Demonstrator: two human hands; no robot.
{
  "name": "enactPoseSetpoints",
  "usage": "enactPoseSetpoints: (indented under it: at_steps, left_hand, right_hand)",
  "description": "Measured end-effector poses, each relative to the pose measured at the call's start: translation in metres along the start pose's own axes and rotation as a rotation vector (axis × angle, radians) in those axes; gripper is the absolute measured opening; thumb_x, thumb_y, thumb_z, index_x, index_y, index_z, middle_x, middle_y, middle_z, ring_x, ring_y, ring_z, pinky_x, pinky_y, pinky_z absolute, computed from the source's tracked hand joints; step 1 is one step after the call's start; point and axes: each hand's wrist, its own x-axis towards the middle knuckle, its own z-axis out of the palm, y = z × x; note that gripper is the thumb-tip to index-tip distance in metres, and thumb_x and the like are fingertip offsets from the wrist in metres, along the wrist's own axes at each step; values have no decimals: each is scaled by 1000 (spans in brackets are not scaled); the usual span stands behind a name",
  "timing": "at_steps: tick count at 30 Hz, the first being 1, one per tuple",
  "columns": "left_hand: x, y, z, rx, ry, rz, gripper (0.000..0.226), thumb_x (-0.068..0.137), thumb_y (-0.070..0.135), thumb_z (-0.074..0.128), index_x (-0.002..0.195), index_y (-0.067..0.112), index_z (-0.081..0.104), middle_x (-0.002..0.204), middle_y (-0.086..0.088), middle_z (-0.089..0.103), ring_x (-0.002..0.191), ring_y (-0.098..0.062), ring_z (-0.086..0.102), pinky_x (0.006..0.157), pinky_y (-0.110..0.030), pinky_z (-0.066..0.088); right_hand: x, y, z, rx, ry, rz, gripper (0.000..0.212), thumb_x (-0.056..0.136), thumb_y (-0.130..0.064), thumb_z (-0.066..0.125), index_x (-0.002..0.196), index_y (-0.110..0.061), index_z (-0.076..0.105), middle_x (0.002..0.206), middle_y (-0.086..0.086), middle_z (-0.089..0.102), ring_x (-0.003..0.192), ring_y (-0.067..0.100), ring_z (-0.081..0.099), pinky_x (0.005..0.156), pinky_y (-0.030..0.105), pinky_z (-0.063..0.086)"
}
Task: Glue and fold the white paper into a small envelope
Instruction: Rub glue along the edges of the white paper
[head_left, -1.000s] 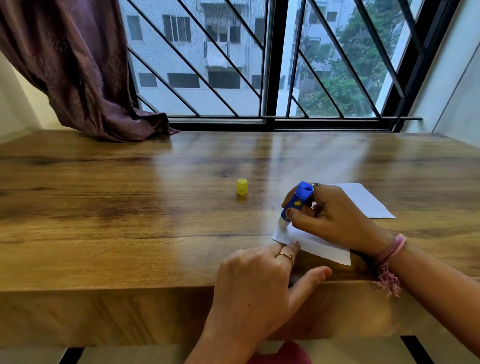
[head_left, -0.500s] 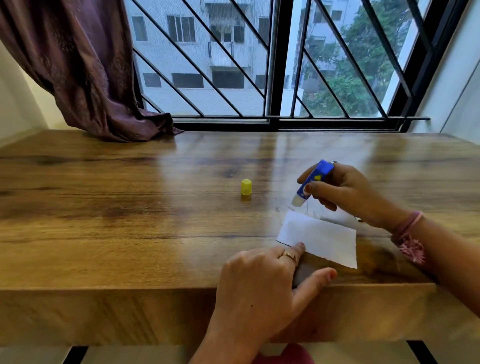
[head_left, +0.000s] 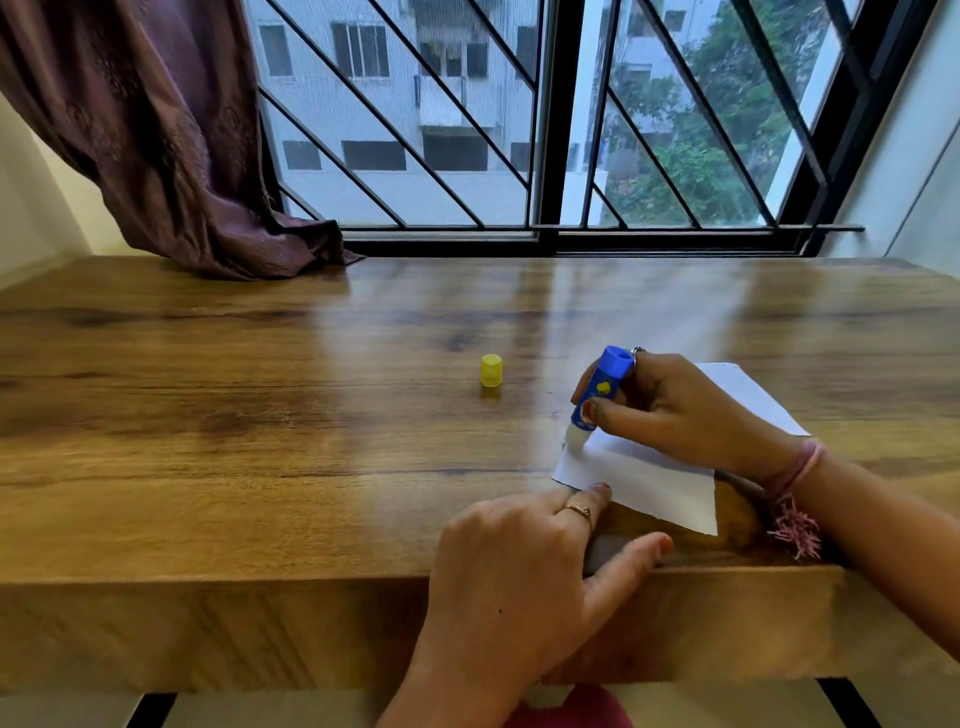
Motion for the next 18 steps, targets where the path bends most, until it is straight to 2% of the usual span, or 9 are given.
enactPoseSetpoints:
  at_steps: [2,5,9,14,18]
  left_hand:
    - [0,1,-1,-4,-6,0,55,86,71,36,99,32,74,67,18,68,53,2,58,48,-13,35]
    - [1,1,-3,0,-7,3,54,86,70,37,98,32,74,68,19,69,54,2,58,51,-11,29]
    - [0,0,-1,5,0,12,54,86,69,38,97,31,75,61,17,66,49,1,55,47,-12,31]
    - [0,0,-1,2,-9,4,53,86,68,39,97,31,75,68,18,69,53,1,59,50,-11,30]
    - [0,-1,-1,-9,-12,5,52,87,68,40,100,31,74,64,17,67,50,1,56,46,-13,35]
  right_hand:
    - [2,2,-2,-25,31,15,8,84,-7,65,86,1,67,62,23,49,56,17,41,57,35,38]
    - [2,2,-3,-40,50,16,8,83,-6,65,87,0,68,59,10,46,54,12,39,55,26,36]
    - [-1,0,0,-56,1,-8,14,82,-7,65,83,7,64,60,23,48,53,11,39,53,26,34]
    - [2,2,-3,-57,73,16,8,82,-5,65,86,1,68,57,3,46,53,11,40,54,25,36]
    - [-1,3,-2,-81,28,1,13,82,-8,65,83,5,65,57,11,46,52,10,38,53,27,34]
